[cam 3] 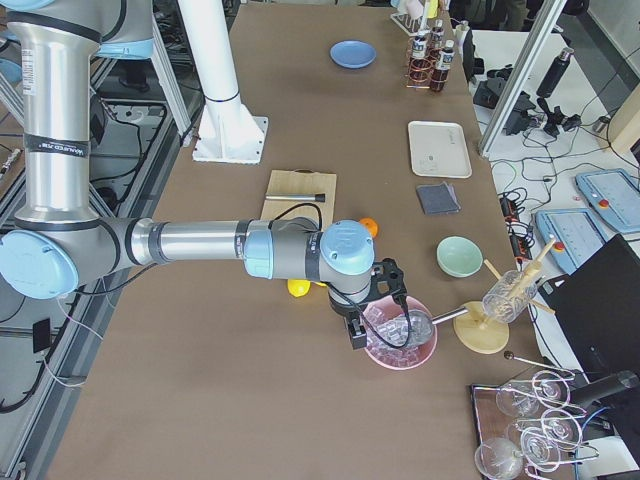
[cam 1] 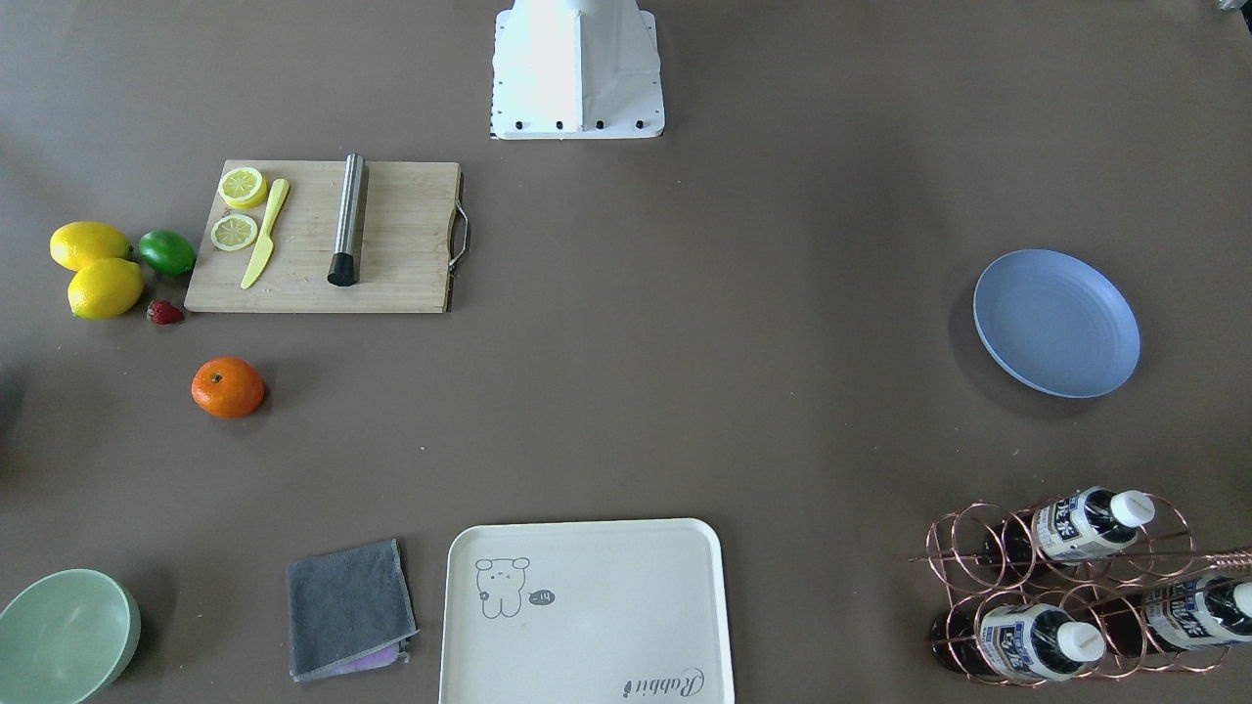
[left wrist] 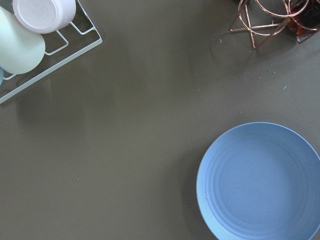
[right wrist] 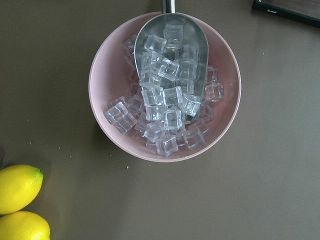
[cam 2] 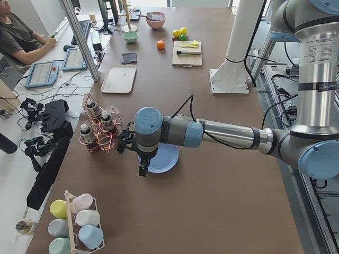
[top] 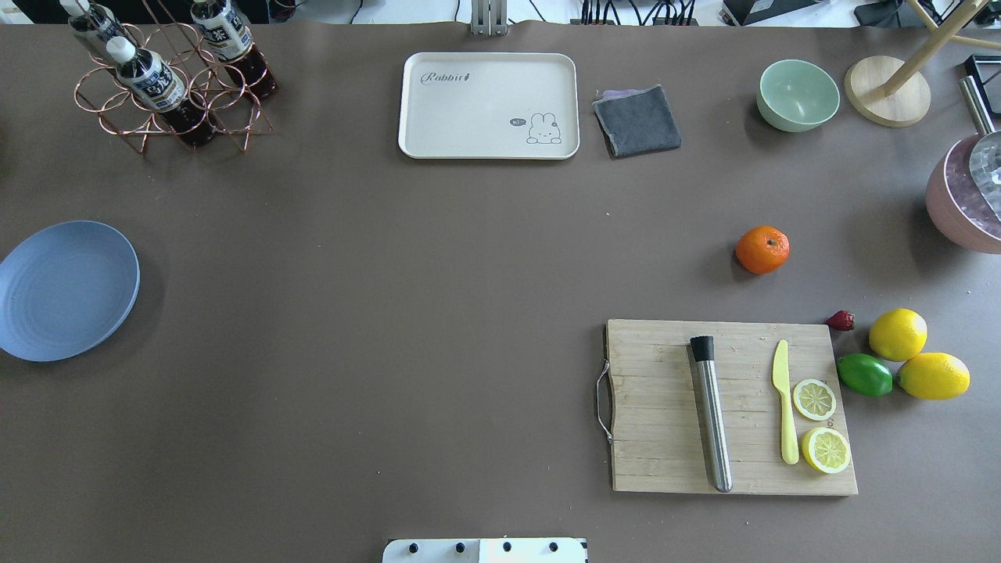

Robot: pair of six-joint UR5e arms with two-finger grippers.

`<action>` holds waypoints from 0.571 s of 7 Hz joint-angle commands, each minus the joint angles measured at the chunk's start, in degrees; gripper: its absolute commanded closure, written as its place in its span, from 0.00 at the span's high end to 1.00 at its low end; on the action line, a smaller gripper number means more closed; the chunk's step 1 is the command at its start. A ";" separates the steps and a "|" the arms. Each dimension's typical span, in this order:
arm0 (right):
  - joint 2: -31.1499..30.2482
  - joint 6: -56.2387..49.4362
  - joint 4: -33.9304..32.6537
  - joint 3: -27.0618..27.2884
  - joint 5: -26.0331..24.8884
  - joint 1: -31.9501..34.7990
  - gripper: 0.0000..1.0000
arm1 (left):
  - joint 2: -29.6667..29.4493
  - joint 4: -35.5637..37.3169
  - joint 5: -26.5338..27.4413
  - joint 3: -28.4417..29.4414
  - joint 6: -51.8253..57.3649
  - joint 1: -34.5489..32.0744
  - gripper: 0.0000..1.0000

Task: Pick orange to plate

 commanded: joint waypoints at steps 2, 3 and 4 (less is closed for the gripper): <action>-0.38 -0.06 0.00 0.03 -0.05 -0.25 1.00 | 0.18 -0.32 0.16 0.29 0.06 0.18 0.98; -0.65 -0.06 0.00 0.30 0.12 -0.25 1.00 | 0.18 -0.32 -0.10 0.29 0.15 0.26 0.98; -0.65 -0.14 0.00 0.30 -0.14 -0.25 1.00 | 1.14 -1.28 -0.10 0.03 0.15 1.05 0.98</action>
